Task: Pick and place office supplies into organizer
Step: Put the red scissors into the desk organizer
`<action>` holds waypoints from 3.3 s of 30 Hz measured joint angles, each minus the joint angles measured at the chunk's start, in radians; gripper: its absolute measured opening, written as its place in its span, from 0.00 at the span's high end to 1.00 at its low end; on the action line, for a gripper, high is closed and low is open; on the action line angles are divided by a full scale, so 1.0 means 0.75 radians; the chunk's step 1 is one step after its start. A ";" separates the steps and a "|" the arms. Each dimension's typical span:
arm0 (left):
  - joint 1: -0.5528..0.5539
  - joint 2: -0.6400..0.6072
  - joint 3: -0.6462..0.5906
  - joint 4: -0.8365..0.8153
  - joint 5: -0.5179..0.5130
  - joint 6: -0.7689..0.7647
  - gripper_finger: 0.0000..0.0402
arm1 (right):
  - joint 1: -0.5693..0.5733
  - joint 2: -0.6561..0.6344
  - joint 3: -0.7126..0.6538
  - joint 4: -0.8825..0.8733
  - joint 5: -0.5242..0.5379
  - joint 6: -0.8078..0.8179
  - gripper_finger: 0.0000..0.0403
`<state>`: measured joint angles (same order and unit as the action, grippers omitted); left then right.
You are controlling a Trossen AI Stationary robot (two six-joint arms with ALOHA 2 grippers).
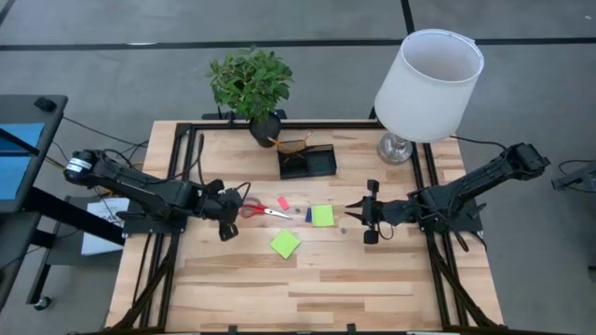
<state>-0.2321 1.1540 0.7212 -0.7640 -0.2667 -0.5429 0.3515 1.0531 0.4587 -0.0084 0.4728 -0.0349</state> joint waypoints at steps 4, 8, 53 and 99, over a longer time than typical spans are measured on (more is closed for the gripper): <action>0.005 0.077 -0.042 0.088 0.001 0.073 0.87 | 0.000 0.000 0.000 -0.025 0.000 0.001 0.83; 0.037 0.209 -0.034 0.126 -0.005 0.127 0.83 | 0.000 0.000 0.000 -0.029 0.000 -0.001 0.83; 0.247 0.559 0.131 0.081 -0.035 0.541 0.70 | 0.001 0.000 0.001 -0.081 -0.001 0.013 0.83; 0.417 0.558 0.126 0.180 -0.024 0.663 0.70 | 0.001 0.000 0.001 -0.084 -0.002 0.013 0.83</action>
<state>0.0807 1.5726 0.8158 -0.6294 -0.2849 -0.0456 0.3520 1.0531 0.4595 -0.0715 0.4717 -0.0250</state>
